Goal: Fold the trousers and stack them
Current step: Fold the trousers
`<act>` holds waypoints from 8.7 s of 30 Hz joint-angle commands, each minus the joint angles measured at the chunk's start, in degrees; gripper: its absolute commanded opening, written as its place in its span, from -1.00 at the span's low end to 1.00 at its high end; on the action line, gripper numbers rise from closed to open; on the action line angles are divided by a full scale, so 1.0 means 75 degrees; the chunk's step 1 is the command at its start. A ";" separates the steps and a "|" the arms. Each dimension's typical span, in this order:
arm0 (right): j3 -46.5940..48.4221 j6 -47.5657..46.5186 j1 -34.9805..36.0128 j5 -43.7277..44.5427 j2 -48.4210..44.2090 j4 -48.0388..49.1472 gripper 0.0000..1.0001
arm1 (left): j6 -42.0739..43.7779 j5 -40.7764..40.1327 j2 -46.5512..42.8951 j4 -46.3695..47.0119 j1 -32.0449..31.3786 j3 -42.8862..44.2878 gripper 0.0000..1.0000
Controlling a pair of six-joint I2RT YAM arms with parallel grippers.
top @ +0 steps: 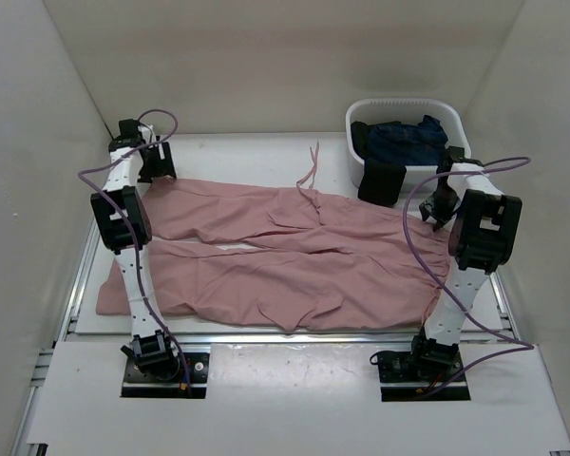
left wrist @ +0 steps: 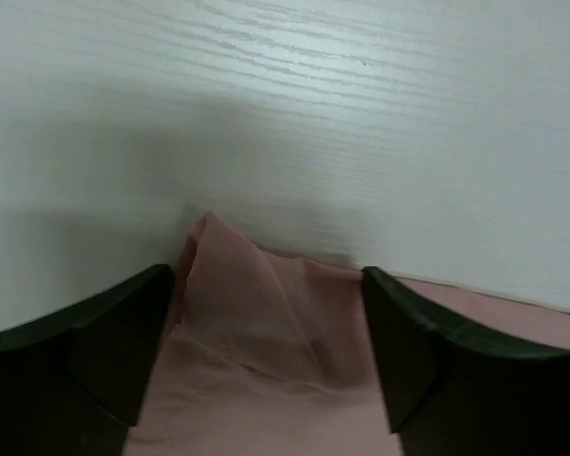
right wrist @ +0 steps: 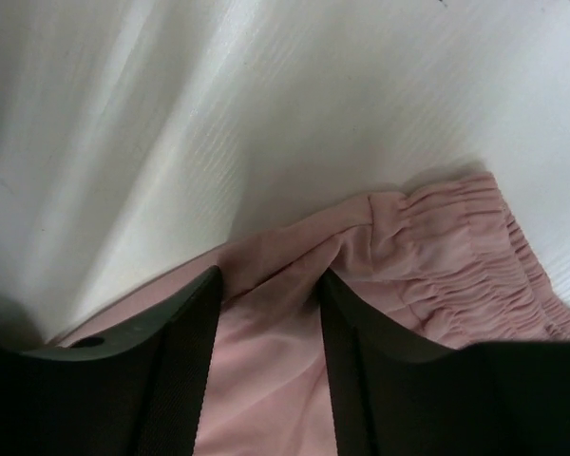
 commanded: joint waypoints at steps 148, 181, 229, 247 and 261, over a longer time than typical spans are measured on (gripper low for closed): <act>-0.7569 0.0273 -0.2004 -0.1510 -0.4934 0.3490 -0.15 | -0.0045 -0.1867 -0.8716 -0.1337 0.1302 -1.0764 0.19; -0.0670 0.4644 1.1424 0.6716 -0.2263 -0.3341 -1.00 | -0.0045 -0.2230 -0.6476 -0.0762 -0.0889 -1.0096 0.19; -0.0797 -0.2821 1.0571 0.1324 -0.1066 0.1193 -0.22 | -0.0045 -0.2301 -0.6394 -0.0902 -0.1053 -0.9885 0.28; -0.1581 -0.2997 1.1309 0.0248 -0.3271 0.1299 -1.00 | -0.0045 -0.2301 -0.6242 -0.0973 -0.1053 -0.9733 0.28; -0.1168 -0.3420 1.0700 -0.0703 -0.2797 0.1214 0.58 | -0.0045 -0.2371 -0.6089 -0.0973 -0.1053 -0.9662 0.28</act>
